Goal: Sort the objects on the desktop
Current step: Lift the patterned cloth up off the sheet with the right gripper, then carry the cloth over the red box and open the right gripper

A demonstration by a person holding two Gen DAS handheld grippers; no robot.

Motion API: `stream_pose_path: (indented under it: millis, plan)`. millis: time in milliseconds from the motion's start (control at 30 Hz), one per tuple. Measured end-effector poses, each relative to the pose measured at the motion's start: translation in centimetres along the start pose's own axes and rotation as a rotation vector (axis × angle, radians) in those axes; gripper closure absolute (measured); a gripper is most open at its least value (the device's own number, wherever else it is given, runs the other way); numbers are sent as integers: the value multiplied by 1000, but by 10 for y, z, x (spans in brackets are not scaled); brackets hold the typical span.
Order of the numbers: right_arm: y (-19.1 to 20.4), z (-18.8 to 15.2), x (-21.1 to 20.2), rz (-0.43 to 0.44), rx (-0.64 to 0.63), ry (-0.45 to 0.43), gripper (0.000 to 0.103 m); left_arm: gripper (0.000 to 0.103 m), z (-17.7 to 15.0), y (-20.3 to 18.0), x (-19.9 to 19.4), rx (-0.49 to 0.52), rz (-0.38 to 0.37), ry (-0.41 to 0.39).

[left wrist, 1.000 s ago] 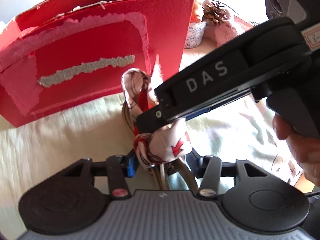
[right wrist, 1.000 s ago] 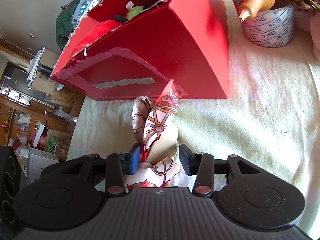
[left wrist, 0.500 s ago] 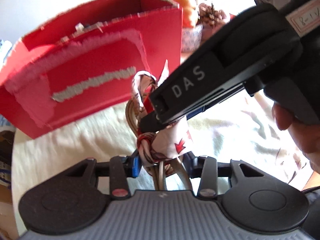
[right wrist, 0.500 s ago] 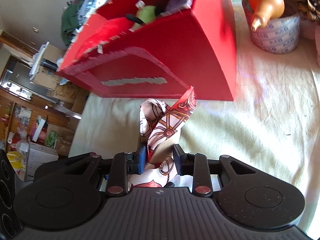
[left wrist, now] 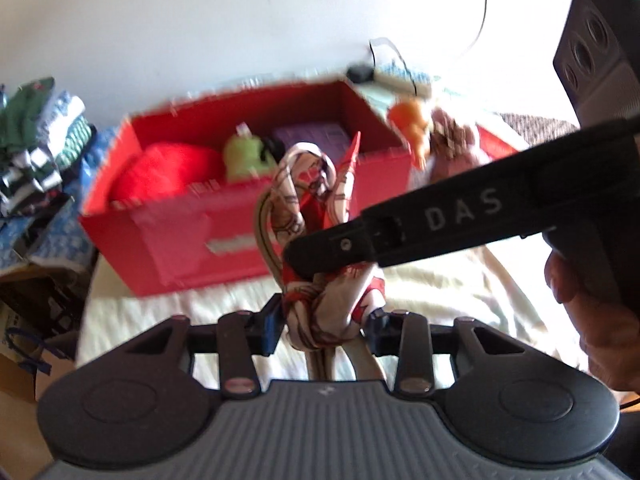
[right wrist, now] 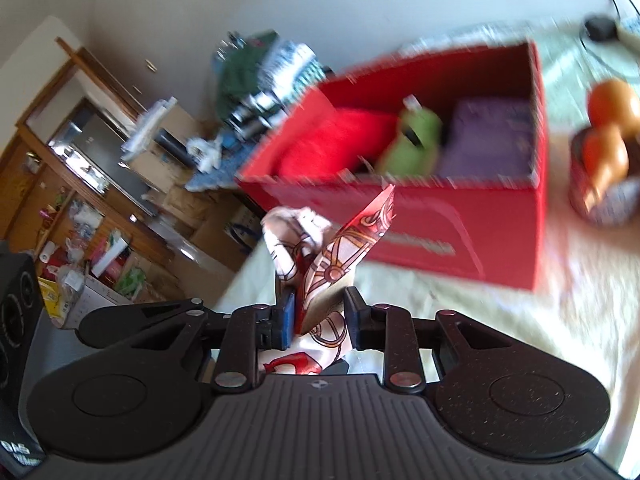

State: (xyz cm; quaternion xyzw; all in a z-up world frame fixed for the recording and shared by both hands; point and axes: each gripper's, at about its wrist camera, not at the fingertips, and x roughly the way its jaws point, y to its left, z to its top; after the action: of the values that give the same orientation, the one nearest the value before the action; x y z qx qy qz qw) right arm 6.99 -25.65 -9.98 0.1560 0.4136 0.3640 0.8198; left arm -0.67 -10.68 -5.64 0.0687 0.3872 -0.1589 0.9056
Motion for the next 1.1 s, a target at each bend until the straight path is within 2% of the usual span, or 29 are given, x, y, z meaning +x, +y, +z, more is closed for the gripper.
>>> stream_pose_path:
  millis: [233,433,533,667,900,1100]
  plan:
    - [11,35,-13,58,55,-121,76,65,31,22,-30,-9,-49,-145]
    - [22,69,-23,11,20,-249,77,65,68,41,-31,24,-101,-262]
    - [23,85,-23,-27,-8,-294,77,65,83,53,-21,35,-117,-291]
    - [11,103,-5,-56,13,-295,78,65,98,73,2,55,-113,-283]
    - [-2,119,37,-83,82,-241,79,65,107,111,40,40,-116,-223]
    - [-14,129,79,-134,126,-161,81,65,106,141,90,-12,-136,-90]
